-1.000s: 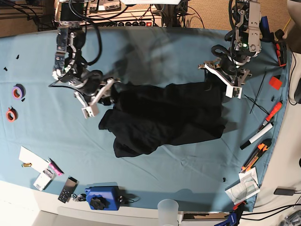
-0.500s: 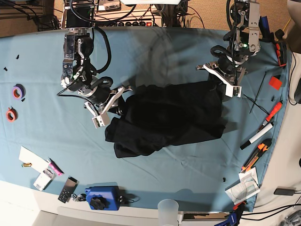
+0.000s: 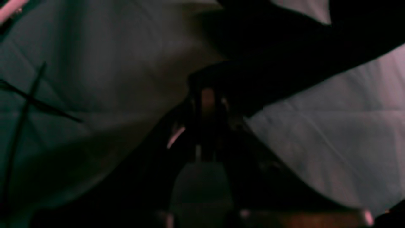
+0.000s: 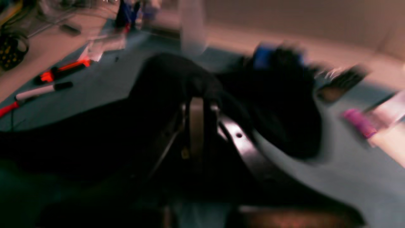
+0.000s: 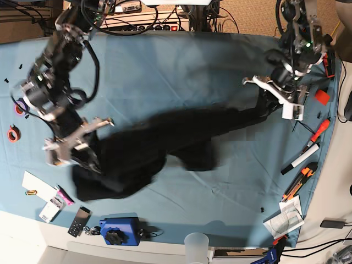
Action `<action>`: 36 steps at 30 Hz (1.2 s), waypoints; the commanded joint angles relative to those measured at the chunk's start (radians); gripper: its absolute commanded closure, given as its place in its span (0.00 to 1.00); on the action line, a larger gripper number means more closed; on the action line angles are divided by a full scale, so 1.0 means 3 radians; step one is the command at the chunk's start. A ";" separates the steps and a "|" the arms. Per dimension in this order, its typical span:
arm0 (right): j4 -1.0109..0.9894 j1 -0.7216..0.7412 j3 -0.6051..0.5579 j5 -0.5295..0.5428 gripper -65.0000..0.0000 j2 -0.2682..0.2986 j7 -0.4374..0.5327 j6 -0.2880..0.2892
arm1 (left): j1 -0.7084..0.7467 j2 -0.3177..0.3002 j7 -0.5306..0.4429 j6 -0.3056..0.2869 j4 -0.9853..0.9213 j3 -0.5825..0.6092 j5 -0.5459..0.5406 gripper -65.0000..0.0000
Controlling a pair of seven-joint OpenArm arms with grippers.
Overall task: Layout the t-shirt on the table in an organized manner, then fold the t-shirt properly
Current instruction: 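Grasp the shirt with both grippers and lift it, spreading it apart, then grasp the shirt hem with the right gripper and drag it outward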
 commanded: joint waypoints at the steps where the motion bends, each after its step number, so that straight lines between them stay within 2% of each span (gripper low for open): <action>1: 0.0134 0.0005 0.0144 -0.0015 1.00 0.0042 0.0150 -0.0080 | 0.0048 -0.0048 -0.0037 0.0094 0.0088 -0.0099 0.0113 1.00; 4: 0.0266 -0.0161 0.0371 0.0019 1.00 0.0050 0.0137 -0.0080 | 0.0113 -0.0048 -0.0037 0.0078 0.0188 -0.0169 0.0113 1.00; 9: 0.0266 -0.0397 0.0476 0.0018 1.00 0.0050 0.0132 -0.0079 | 0.0107 -0.0047 -0.0038 -0.0168 0.0196 -0.0160 0.0014 1.00; 16: 0.0266 -0.0430 0.0476 -0.0018 1.00 0.0050 0.0197 -0.0079 | 0.0099 -0.0048 -0.0041 -0.0168 0.0196 -0.0160 0.0004 1.00; 21: 0.0214 -0.0313 0.0473 -0.0490 1.00 0.0055 0.0537 -0.0146 | 0.0020 -0.0186 -0.0303 -0.0168 0.0189 -0.0159 0.0112 1.00; 23: 0.0095 -0.0191 0.0472 -0.0567 1.00 0.0070 0.0594 -0.0173 | -0.0111 -0.0261 -0.0304 -0.0163 0.0154 -0.0159 0.0228 1.00; 28: -0.0519 0.0296 0.0439 -0.0585 1.00 0.0069 0.0758 -0.0173 | -0.0450 -0.0379 -0.0374 -0.0155 -0.0108 -0.0159 0.0240 1.00; 36: -0.1909 0.1684 0.0004 -0.0712 1.00 0.0066 0.0774 -0.0168 | -0.1264 -0.0413 -0.0413 -0.0169 -0.0676 -0.0159 0.0238 1.00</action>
